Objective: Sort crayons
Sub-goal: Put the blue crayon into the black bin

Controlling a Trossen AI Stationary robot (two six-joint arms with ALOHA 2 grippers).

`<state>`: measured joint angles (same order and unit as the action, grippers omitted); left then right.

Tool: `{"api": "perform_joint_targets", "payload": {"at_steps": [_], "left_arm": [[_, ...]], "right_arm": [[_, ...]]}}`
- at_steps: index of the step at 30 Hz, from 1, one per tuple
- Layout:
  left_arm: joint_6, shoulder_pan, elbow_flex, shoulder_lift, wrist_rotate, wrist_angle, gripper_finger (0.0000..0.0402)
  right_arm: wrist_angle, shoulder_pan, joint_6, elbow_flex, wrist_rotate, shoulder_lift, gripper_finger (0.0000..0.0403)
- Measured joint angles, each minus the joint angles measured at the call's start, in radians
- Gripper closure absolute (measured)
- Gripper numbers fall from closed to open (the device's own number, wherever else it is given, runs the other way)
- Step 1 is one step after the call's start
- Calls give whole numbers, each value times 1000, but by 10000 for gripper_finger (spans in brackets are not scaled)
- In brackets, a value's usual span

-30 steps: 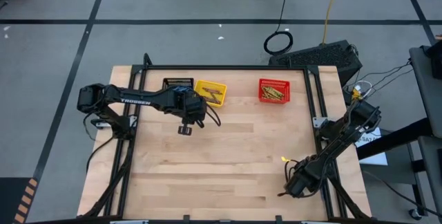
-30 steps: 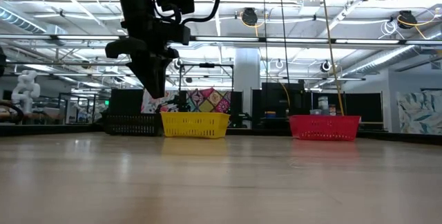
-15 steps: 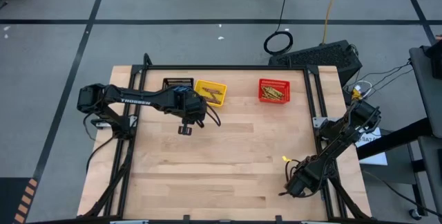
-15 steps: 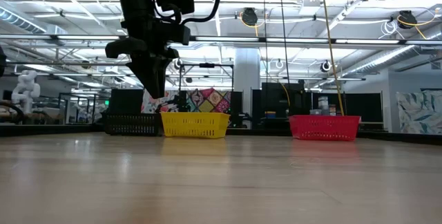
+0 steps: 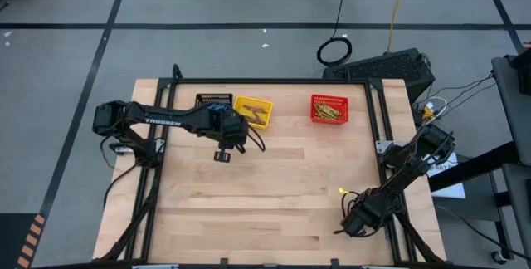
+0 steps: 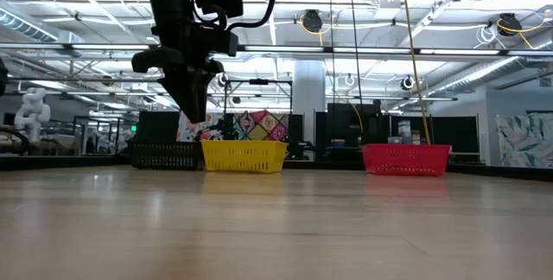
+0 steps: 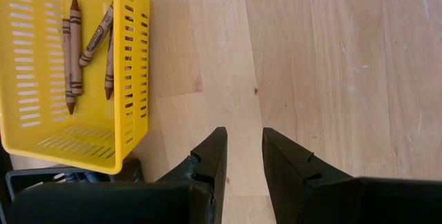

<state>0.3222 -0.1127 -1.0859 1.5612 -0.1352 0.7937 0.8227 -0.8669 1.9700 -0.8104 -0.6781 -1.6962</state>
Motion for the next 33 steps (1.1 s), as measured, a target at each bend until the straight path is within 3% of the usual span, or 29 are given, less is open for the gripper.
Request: {"api": "perform_joint_targets", "payload": {"at_steps": [12, 17, 20, 27, 33], "left_arm": [[-2, 0, 0, 0, 0, 0, 317], [-2, 0, 0, 0, 0, -2, 317], [-2, 0, 0, 0, 0, -8, 317], [-3, 0, 0, 0, 0, -9, 317], [-3, 0, 0, 0, 0, -6, 317]], "right_arm": [[-173, 3, -14, -4, 65, 2, 403], [52, 9, -5, -119, 158, 1, 403], [191, 8, -14, -162, 146, 3, 403], [100, -1, 10, -135, 127, 3, 403], [94, -25, 34, -94, 24, 2, 403]]}}
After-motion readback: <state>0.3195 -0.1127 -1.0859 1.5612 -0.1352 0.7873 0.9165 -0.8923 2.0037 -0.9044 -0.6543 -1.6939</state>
